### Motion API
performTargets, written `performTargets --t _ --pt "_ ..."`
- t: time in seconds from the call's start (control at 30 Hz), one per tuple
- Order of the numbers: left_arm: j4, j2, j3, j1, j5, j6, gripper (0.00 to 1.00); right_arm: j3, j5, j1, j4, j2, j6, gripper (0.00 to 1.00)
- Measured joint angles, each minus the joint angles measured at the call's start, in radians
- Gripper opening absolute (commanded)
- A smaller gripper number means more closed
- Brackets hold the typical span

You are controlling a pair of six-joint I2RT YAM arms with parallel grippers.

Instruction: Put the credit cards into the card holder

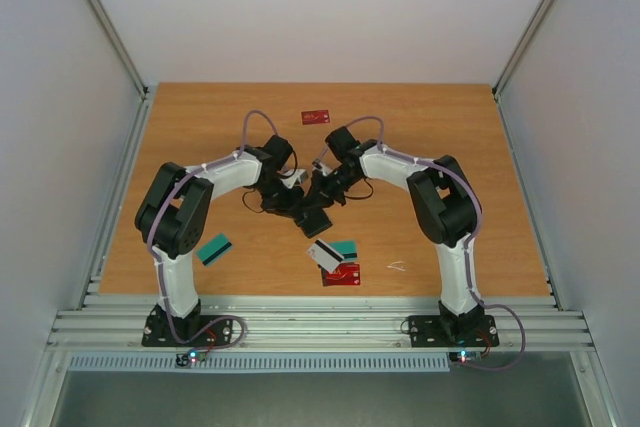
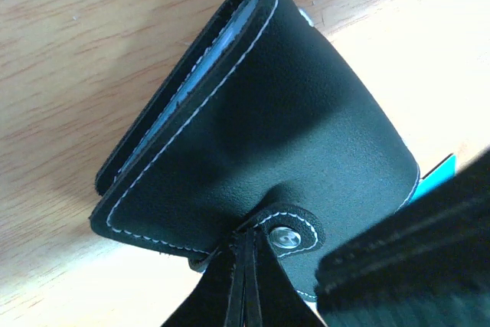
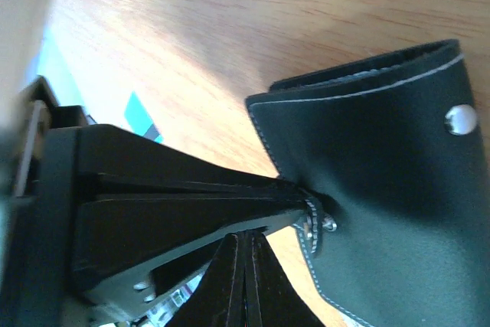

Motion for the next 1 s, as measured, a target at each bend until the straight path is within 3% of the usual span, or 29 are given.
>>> performTargets --t 1.0 --pt "-0.051 0.017 0.048 -0.025 -0.045 -0.018 0.0 -0.097 -0.011 -0.024 0.078 0.047 -0.044 0.01"
